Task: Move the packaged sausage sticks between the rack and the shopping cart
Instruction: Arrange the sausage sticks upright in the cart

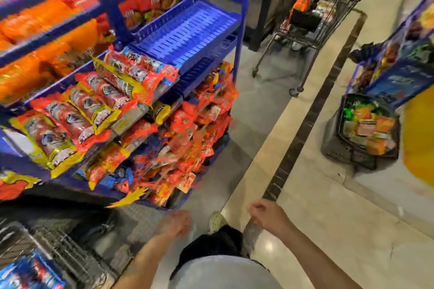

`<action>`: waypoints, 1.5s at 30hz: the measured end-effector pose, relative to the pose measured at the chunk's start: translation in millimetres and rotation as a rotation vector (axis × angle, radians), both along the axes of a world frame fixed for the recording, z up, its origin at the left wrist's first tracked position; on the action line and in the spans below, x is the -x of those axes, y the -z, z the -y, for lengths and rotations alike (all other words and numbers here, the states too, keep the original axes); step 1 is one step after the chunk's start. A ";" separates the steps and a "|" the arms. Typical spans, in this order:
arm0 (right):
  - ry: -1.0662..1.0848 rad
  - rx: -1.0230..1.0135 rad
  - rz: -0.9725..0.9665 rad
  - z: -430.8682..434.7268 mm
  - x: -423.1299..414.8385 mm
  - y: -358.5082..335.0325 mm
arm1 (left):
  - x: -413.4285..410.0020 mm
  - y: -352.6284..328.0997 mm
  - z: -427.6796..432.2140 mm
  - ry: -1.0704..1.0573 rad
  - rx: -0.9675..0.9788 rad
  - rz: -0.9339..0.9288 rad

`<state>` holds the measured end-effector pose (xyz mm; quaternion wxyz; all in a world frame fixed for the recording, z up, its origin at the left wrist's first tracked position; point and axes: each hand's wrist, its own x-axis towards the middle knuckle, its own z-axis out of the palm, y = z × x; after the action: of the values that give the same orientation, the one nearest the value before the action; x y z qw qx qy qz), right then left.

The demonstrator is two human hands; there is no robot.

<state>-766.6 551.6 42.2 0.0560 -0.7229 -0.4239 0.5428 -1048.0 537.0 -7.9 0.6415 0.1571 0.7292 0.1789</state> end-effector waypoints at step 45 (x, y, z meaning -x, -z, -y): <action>-0.622 -0.278 -0.486 -388.4 185.5 -159.1 | -23.1 -243.7 -249.4 -0.470 -0.086 -1.218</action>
<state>-952.1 940.0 201.3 0.0850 -0.3969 -0.6656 0.6263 -1024.9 786.4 235.8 0.0507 0.0924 0.9692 0.2225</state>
